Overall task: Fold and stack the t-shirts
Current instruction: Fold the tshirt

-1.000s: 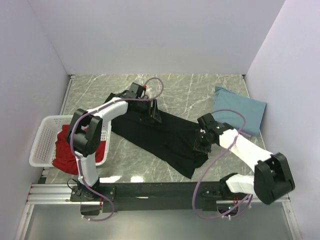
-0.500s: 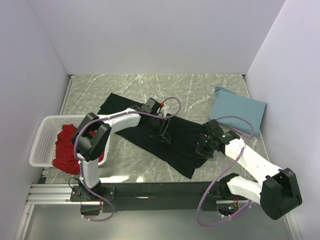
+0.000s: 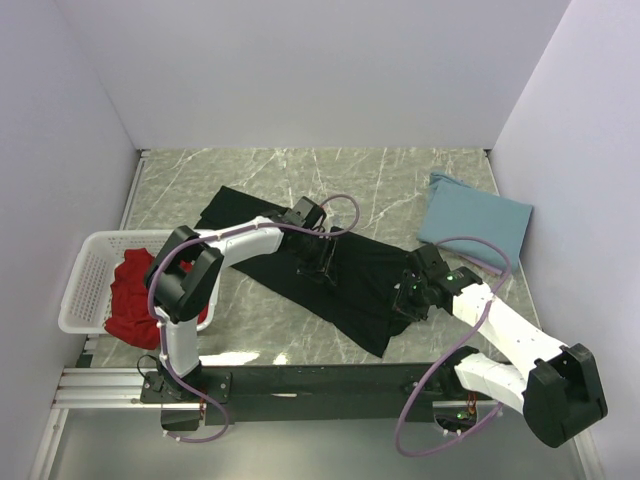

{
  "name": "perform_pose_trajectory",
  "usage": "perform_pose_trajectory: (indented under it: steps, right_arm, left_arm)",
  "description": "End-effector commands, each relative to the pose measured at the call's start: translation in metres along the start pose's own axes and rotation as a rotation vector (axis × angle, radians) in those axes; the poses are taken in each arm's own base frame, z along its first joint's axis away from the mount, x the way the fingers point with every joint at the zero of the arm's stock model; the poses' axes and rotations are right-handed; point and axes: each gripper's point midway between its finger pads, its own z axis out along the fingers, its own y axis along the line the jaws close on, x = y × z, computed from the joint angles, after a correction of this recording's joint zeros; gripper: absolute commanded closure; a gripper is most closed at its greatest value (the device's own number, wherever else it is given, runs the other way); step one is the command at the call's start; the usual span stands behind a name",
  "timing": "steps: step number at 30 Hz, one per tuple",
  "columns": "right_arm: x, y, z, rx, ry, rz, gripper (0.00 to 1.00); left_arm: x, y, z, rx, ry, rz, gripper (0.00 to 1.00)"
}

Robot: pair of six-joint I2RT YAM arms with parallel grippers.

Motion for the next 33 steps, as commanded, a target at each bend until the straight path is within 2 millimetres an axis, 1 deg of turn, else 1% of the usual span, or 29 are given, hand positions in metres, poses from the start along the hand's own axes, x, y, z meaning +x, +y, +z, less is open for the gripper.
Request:
perform_pose_trajectory:
  steps: [1,5,9,16,19,20,22,23,25,29,33]
  right_arm:
    - [-0.004,0.003,0.0,-0.022,-0.024,0.01,0.68]
    - [-0.004,0.003,0.001,-0.014,-0.016,0.002,0.68]
    - [-0.003,0.003,0.001,-0.017,-0.018,0.003,0.68]
    - [-0.002,0.001,0.002,-0.013,-0.015,0.007,0.68]
    - [-0.002,0.001,0.001,-0.014,-0.018,0.008,0.68]
    - [-0.002,0.001,0.001,-0.014,-0.018,0.008,0.68]
    - [-0.003,0.001,0.0,-0.012,-0.021,0.011,0.68]
    - [-0.003,0.001,-0.001,-0.013,-0.023,0.01,0.68]
    - [-0.003,0.0,-0.002,-0.009,-0.024,0.01,0.68]
    - [-0.005,0.0,-0.004,-0.005,-0.036,0.008,0.68]
    - [-0.009,0.005,-0.005,-0.011,-0.04,-0.002,0.68]
  left_arm:
    - [-0.015,-0.015,-0.001,0.024,-0.035,0.014,0.47]
    - [-0.019,-0.022,0.004,0.037,-0.037,0.019,0.48]
    - [-0.016,-0.023,0.007,0.044,-0.026,0.021,0.5]
    - [-0.006,-0.019,0.01,0.034,0.008,0.007,0.61]
    - [-0.002,-0.015,0.011,0.029,0.023,0.017,0.79]
    - [-0.003,-0.015,0.012,0.027,0.026,0.019,0.89]
    - [-0.002,-0.015,0.013,0.033,0.036,0.023,0.98]
    - [-0.003,-0.017,0.012,0.042,0.043,0.025,1.0]
    - [-0.005,-0.018,0.009,0.037,0.042,0.04,1.0]
    - [-0.015,-0.017,-0.004,0.013,0.02,0.053,1.0]
    - [-0.017,-0.008,-0.013,0.01,0.029,0.02,1.0]
